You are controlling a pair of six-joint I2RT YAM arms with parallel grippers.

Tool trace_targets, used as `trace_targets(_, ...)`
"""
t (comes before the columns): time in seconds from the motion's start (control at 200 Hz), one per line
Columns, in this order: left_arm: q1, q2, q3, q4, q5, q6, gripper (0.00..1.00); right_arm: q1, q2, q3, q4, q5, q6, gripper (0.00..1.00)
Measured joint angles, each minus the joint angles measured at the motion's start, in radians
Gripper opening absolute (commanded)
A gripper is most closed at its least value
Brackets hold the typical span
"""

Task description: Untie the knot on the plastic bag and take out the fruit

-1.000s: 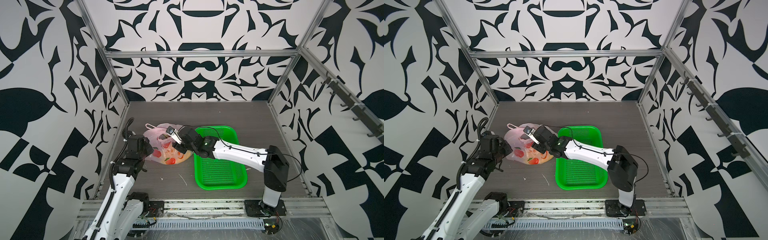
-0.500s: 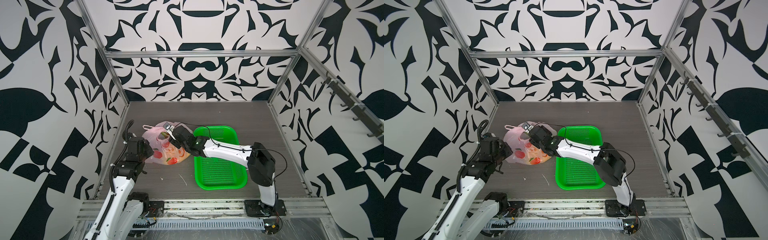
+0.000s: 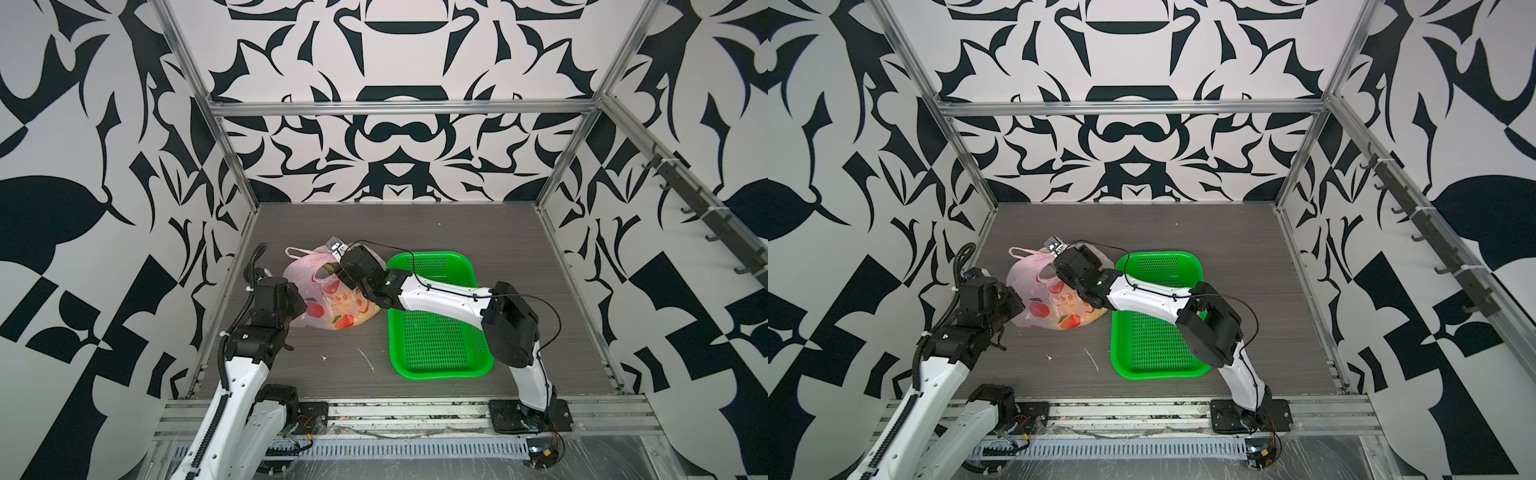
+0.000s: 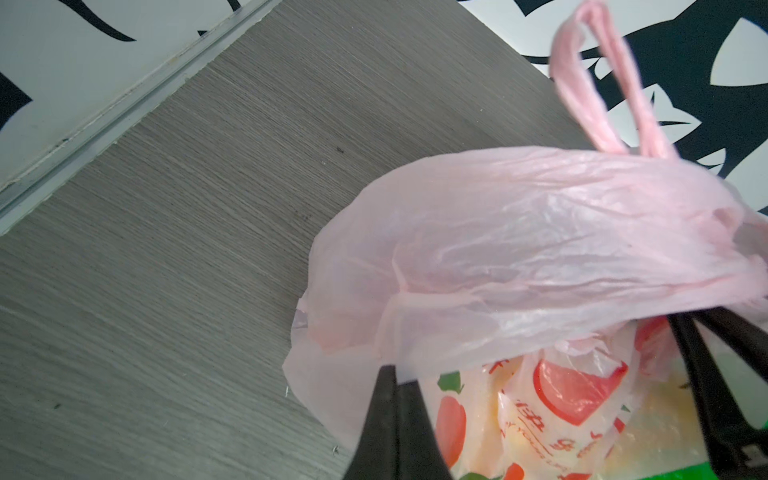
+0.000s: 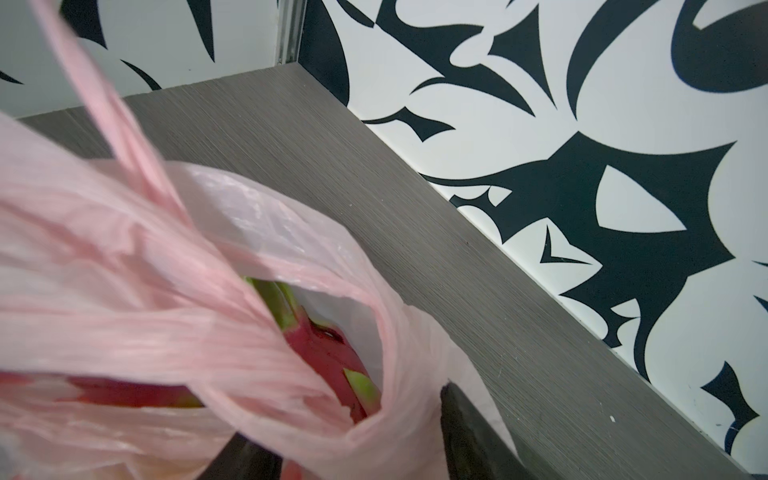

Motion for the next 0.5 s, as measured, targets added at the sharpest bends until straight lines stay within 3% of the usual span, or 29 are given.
trace_targets(0.3,0.000,-0.002,-0.007,0.015,-0.047,-0.001,0.00,-0.088,-0.061,-0.044,0.008,0.000,0.048,0.59)
trace_targets(0.5,0.001,0.005,-0.039,0.046,-0.059,-0.008,0.00,-0.124,-0.116,-0.088,0.006,-0.042,0.085,0.52)
